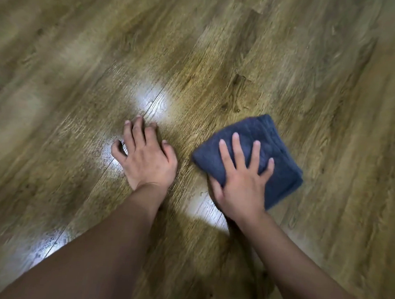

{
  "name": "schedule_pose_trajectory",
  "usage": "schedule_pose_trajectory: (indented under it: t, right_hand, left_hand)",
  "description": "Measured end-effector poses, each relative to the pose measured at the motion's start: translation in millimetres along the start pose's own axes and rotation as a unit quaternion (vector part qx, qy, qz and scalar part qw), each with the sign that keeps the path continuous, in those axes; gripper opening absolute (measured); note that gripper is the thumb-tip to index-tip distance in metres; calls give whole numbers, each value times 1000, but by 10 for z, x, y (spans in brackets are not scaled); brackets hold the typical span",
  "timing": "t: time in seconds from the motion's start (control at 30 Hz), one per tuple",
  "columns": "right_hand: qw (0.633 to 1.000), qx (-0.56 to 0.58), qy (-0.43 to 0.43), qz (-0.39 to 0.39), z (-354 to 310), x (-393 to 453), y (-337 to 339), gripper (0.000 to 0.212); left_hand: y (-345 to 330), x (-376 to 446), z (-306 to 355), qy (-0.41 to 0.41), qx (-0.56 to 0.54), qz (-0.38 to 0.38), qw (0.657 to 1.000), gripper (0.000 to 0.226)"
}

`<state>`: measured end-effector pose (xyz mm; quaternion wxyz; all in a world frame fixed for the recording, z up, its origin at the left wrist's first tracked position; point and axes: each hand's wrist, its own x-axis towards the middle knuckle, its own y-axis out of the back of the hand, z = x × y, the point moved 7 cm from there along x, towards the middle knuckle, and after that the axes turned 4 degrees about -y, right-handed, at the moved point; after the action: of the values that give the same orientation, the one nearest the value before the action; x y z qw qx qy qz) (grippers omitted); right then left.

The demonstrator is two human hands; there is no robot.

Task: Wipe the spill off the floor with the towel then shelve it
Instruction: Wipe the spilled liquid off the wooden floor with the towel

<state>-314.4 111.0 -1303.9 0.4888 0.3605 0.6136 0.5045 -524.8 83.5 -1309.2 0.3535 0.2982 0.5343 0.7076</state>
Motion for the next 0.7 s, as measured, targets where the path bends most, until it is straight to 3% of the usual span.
schedule_pose_trajectory:
  t: [0.27,0.37,0.57,0.7]
  right_hand:
    - [999,38,-25,13,-585,1186,249,80]
    - [999,46,-19,20,-602,1241,265,77]
    - [995,57,43,63,-494,361,184,79]
    - [999,40,23,23,-256,-671,-92,89]
  left_hand:
    - [-22,-3,4,-1,15,1,1000,51]
    - [-31,16,1,-2,17,-2,1000,52]
    - [-9,7,-5,4,8,-8,1000,52]
    - [20,42,-61,16,-22,-30,999,47]
